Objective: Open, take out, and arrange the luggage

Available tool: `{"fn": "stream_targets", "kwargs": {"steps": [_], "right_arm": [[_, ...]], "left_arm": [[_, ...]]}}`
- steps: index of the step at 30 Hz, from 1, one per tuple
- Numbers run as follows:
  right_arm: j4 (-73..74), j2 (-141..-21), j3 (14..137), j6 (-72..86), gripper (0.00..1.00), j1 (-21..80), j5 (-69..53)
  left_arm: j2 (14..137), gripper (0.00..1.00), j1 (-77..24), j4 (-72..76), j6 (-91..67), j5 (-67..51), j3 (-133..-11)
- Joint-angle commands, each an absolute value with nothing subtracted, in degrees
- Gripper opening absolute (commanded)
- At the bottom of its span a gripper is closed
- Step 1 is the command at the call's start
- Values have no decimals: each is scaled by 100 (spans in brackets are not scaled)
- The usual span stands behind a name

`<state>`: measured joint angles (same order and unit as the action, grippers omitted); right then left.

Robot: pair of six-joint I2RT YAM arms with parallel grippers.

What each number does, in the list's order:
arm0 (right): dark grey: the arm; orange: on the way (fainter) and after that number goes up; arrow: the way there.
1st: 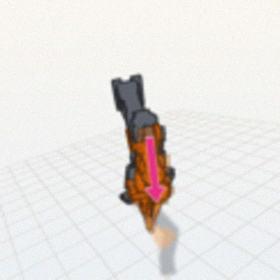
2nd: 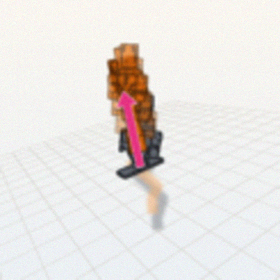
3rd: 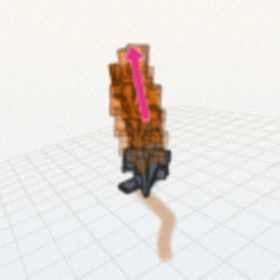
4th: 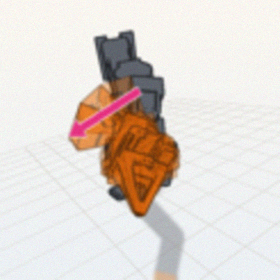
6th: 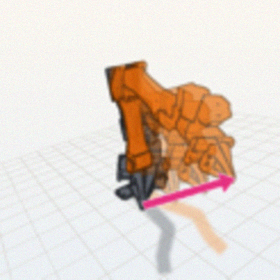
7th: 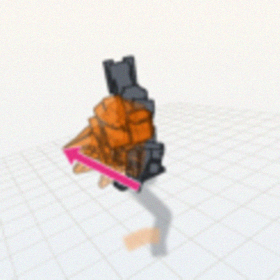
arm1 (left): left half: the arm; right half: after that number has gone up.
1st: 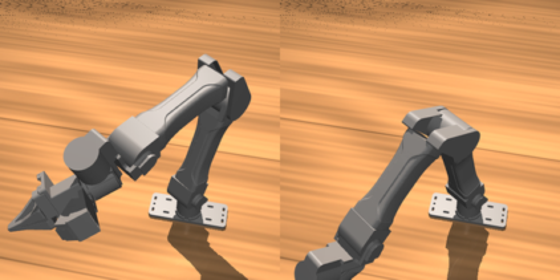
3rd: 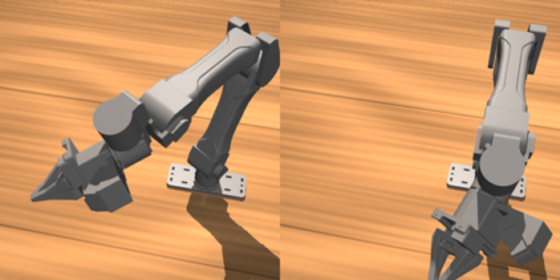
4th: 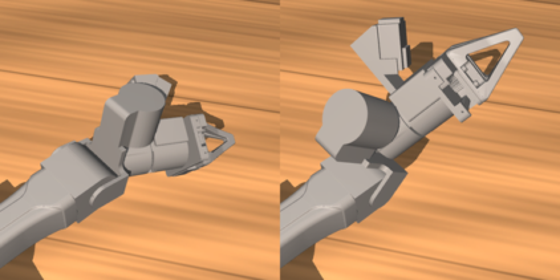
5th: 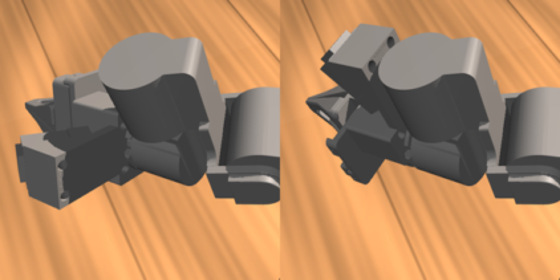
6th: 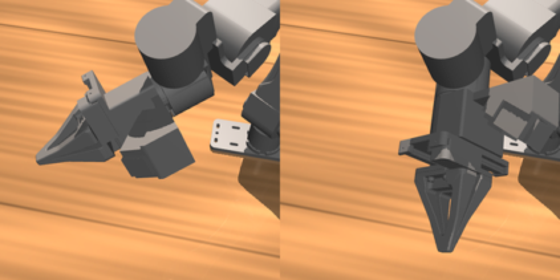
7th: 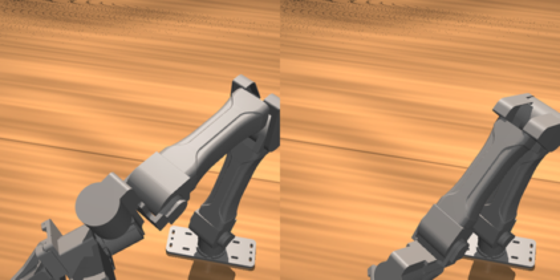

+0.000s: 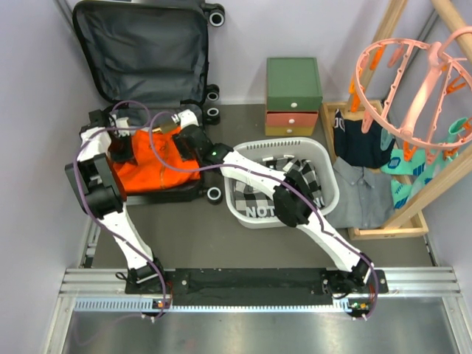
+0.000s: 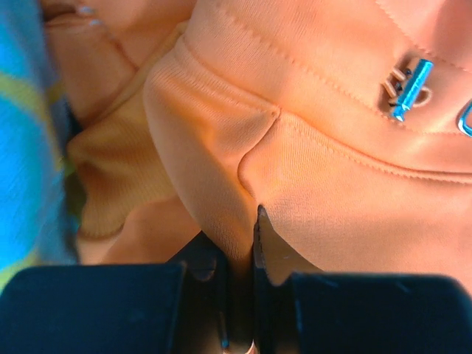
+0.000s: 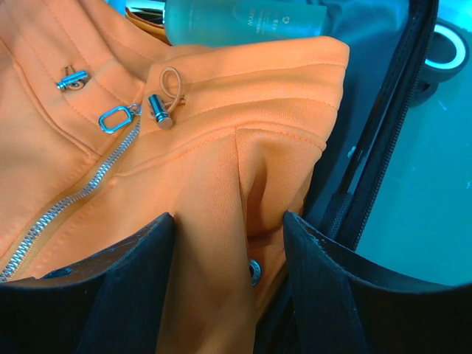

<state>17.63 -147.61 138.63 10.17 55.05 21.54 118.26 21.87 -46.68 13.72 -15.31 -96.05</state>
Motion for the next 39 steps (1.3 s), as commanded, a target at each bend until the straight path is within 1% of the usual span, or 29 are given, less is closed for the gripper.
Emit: {"fn": "stream_targets", "kwargs": {"steps": [1,3,4,8,10,12,14,15,16,18,20,22,23,28,31,34,35,36,37,38,39], "right_arm": [[2118,-14572,13606,1248,60,5432,1872],[2101,-14546,13570,1257,60,5423,1855],[2118,-14537,13562,1248,60,5414,1854],[2118,-14485,13474,1213,60,5423,1837],[2101,-14432,13421,1187,60,5414,1828],[2109,-14423,13412,1169,60,5414,1837],[2118,-14405,13412,1151,60,5414,1819],[2118,-14414,13403,1143,60,5414,1819],[2109,-14397,13412,1143,60,5423,1819],[2101,-14405,13412,1143,60,5423,1819],[2092,-14405,13412,1160,60,5423,1819],[2074,-14414,13403,1151,60,5423,1802],[2074,-14423,13403,1151,60,5423,1802],[2101,-14432,13395,1160,60,5423,1793],[2092,-14423,13386,1160,60,5423,1758],[2057,-14396,13351,1160,60,5423,1767],[2057,-14379,13351,1169,60,5423,1784],[2057,-14388,13342,1169,60,5423,1775],[2057,-14388,13342,1169,60,5414,1775],[2065,-14379,13350,1169,60,5423,1775],[2065,-14379,13342,1178,60,5423,1775]], "left_arm": [[11092,5,2074,-4421,1353,-1144,-9335],[11223,29,2083,-4403,1362,-591,-9316],[11302,48,2083,-4429,1354,-380,-9325],[11653,64,2144,-4386,1354,167,-9351],[11742,65,2153,-4333,1327,360,-9421],[11856,72,2153,-4263,1327,422,-9457],[11970,75,2153,-4289,1301,553,-9597],[11997,78,2162,-4298,1301,597,-9685],[12006,87,2162,-4289,1318,589,-9720],[12102,89,2171,-4289,1345,467,-9808],[12408,89,2171,-4664,1432,256,-9983],[12611,83,2171,-4947,1511,80,-10195],[12691,81,2180,-4983,1547,-199,-10178],[12937,81,2171,-4983,1617,-325,-10239],[13244,81,2153,-5395,1696,-570,-10564],[13359,73,2101,-5581,1784,-1141,-10600],[13333,67,2101,-5607,1802,-1334,-10574],[13324,63,2092,-5677,1854,-1553,-10556],[13324,56,2092,-5791,1854,-1956,-10564],[13289,51,2083,-5844,1863,-2117,-10573],[13263,39,2083,-5880,1889,-2266,-10573]]}}
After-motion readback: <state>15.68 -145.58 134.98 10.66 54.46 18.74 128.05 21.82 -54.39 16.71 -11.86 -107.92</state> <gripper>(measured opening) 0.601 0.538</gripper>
